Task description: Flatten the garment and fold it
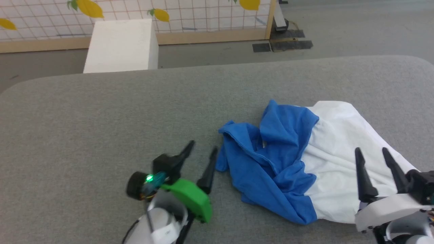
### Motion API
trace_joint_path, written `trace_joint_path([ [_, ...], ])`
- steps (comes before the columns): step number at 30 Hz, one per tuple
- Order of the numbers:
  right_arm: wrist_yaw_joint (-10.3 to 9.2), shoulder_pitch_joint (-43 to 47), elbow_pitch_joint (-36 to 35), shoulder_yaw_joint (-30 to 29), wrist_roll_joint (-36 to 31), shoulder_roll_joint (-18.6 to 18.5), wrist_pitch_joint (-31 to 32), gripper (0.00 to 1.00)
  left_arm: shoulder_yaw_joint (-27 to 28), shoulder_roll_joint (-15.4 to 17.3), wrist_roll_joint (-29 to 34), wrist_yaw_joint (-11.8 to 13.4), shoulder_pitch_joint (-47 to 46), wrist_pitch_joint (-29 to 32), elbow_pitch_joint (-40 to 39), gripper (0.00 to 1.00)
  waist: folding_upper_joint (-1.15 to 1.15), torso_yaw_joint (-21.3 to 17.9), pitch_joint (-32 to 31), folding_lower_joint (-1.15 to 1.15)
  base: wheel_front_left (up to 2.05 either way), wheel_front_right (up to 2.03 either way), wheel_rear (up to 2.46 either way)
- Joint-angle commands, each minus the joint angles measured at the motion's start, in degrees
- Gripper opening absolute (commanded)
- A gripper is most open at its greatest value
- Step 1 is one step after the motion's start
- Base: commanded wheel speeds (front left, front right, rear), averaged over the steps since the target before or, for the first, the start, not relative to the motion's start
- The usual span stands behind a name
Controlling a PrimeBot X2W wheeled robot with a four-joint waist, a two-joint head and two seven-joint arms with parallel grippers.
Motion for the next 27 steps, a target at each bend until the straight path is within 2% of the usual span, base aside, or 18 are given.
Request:
trace_joint_path([
  [1, -0.09, 0.0, 0.5, 1.0, 0.5, 0.0, -0.8, 1.00, -1.7, 0.0, -1.5, 0.1, -2.1, 2.3, 1.5, 1.00, 0.00, -1.6, 1.7, 0.00, 0.00, 0.00, 0.00],
  [7, -0.09, -2.1, 3.0, 4.7, 1.7, 0.0, -2.3, 1.00, -9.0, 0.0, -6.6, 1.9, -8.6, 14.3, 7.0, 1.00, 0.00, -4.3, 4.2, 0.00, 0.00, 0.00, 0.00],
  [12, -0.09, -3.4, 4.2, 6.3, 2.2, 0.0, -3.1, 1.00, -11.5, 0.1, -6.9, 5.6, -11.7, 23.6, 11.2, 1.00, 0.00, -5.9, 5.3, 0.00, 0.00, 0.00, 0.00],
  [16, -0.09, -3.9, 5.0, 6.5, 2.5, 0.0, -3.7, 1.00, -12.0, 0.2, -7.5, 6.6, -11.8, 28.6, 12.3, 1.00, 0.00, -6.0, 5.5, 0.00, 0.00, 0.00, 0.00],
  [17, -0.09, -3.9, 5.2, 6.5, 2.5, 0.0, -3.8, 1.00, -12.4, 0.4, -7.5, 6.4, -11.7, 29.9, 12.5, 0.85, 0.00, -5.9, 5.5, 0.00, 0.00, 0.00, 0.00],
  [18, -0.09, -3.9, 5.3, 6.5, 2.6, 0.0, -3.8, 1.00, -13.0, 0.7, -7.6, 6.0, -11.4, 31.7, 12.9, 0.85, 0.00, -5.6, 5.4, 0.00, 0.00, 0.00, 0.00],
  [19, -0.09, -4.0, 5.4, 6.5, 2.6, 0.0, -3.8, 1.00, -13.5, 0.9, -7.9, 5.4, -11.1, 33.0, 13.1, 0.00, 0.00, -5.3, 5.3, 0.00, 0.00, 0.00, 0.00],
  [22, -0.09, -4.1, 5.4, 6.4, 2.6, 0.0, -3.8, 1.00, -14.0, 1.2, -8.8, 4.0, -10.3, 33.8, 12.0, 0.00, 0.00, -4.2, 4.8, 0.00, 0.00, 0.00, 0.00],
  [27, -0.09, -4.0, 5.2, 6.2, 2.5, 0.0, -3.6, 1.00, -9.6, 1.3, -9.9, 6.9, -9.1, 23.9, 8.1, 0.00, 0.00, -1.6, 3.6, 0.00, 0.00, 0.00, 0.00],
])
